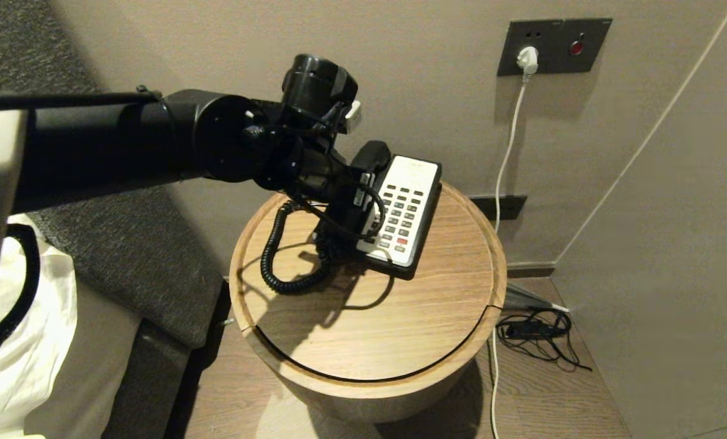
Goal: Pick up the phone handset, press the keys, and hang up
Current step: Pick up the desk phone handset
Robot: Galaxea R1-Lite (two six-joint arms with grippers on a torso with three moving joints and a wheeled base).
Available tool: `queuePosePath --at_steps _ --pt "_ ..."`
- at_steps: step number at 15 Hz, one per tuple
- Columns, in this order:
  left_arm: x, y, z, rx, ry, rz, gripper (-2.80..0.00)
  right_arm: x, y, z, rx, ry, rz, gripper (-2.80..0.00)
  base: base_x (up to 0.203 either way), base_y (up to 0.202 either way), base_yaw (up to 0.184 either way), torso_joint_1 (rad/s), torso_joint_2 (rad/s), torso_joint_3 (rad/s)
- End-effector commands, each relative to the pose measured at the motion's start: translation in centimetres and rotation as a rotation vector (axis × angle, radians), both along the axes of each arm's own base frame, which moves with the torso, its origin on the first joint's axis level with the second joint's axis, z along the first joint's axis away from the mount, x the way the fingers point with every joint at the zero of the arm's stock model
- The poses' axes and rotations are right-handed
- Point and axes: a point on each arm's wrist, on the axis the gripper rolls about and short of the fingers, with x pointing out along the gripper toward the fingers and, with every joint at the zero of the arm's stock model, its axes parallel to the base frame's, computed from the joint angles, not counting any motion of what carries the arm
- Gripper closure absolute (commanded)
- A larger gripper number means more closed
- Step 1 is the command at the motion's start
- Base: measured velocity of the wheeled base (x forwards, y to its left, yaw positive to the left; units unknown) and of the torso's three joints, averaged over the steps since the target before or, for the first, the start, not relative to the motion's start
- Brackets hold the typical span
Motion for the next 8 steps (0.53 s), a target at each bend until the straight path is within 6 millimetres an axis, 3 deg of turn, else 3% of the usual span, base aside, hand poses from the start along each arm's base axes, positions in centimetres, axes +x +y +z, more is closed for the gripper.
queuePosePath --at_steps 1,8 --pt "-0.51 0.18 0.71 -0.012 -0.013 -0.004 0.00 0.01 0.00 0.00 -0.001 0.002 0.002 0.00 0.000 0.000 0.000 0.000 0.00 0.000" --pt "-0.89 0.14 1.06 -0.018 -0.018 -0.009 0.00 0.01 0.00 0.00 -0.001 0.002 0.000 0.00 0.000 0.000 0.000 0.000 0.00 0.000"
